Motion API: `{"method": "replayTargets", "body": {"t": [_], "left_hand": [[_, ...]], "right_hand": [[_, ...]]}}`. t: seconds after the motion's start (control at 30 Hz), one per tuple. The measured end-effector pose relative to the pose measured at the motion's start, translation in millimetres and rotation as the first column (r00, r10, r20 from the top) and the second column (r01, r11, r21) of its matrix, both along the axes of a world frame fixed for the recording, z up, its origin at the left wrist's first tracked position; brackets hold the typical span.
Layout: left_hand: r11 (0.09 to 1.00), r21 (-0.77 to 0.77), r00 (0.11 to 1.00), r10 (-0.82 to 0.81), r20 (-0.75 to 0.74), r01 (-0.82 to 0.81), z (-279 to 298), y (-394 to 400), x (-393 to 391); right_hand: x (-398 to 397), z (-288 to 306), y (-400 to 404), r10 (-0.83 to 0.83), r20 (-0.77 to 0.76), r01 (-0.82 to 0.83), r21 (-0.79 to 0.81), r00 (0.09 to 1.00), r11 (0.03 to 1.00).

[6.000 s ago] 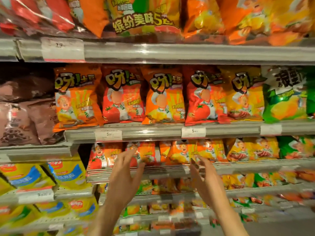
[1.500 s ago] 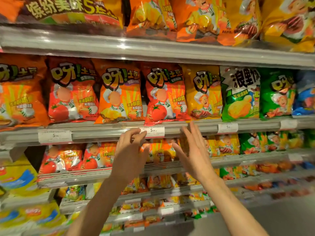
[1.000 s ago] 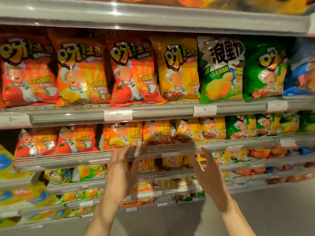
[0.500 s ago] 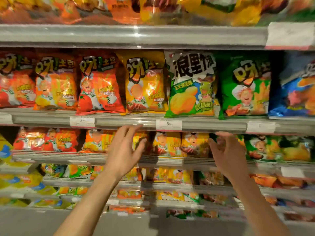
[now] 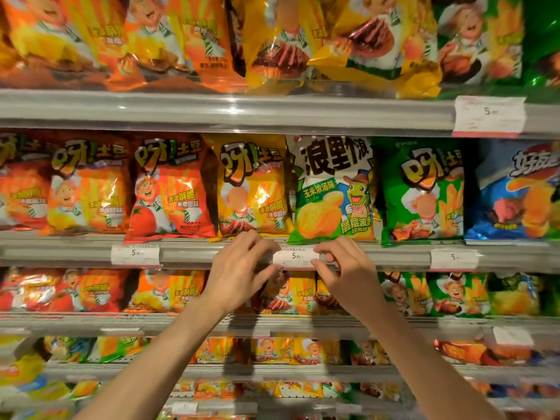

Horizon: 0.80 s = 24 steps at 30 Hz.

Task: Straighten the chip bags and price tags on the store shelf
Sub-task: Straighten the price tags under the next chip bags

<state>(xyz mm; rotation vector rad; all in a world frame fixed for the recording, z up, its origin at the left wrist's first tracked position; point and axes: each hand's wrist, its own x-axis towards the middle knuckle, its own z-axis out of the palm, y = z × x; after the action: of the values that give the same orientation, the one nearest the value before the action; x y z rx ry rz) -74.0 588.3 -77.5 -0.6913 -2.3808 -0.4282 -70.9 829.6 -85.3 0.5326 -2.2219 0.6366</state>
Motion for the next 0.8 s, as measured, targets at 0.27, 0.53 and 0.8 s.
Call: {"method": "replayTargets", "body": {"t": [0.27,0.53,0.8], "left_hand": [[0.997,0.076,0.999,0.0,0.044,-0.004,-3,1,-2],[0.997,0.078,0.992,0.012,0.125,-0.022,5,1,1],[0.995,0.09,0.986,0.015,0.166,-0.031,9,1,3]], "right_hand": [[12,33,-3,0.096,0.403,0.034,-0.303,0.91,0.953],[-16,126,-52,0.219,0.501,-0.074,-0.292,0.837,0.954],[-80,142,-82,0.253,0.673,-0.121,-0.238,0.695,0.964]]}}
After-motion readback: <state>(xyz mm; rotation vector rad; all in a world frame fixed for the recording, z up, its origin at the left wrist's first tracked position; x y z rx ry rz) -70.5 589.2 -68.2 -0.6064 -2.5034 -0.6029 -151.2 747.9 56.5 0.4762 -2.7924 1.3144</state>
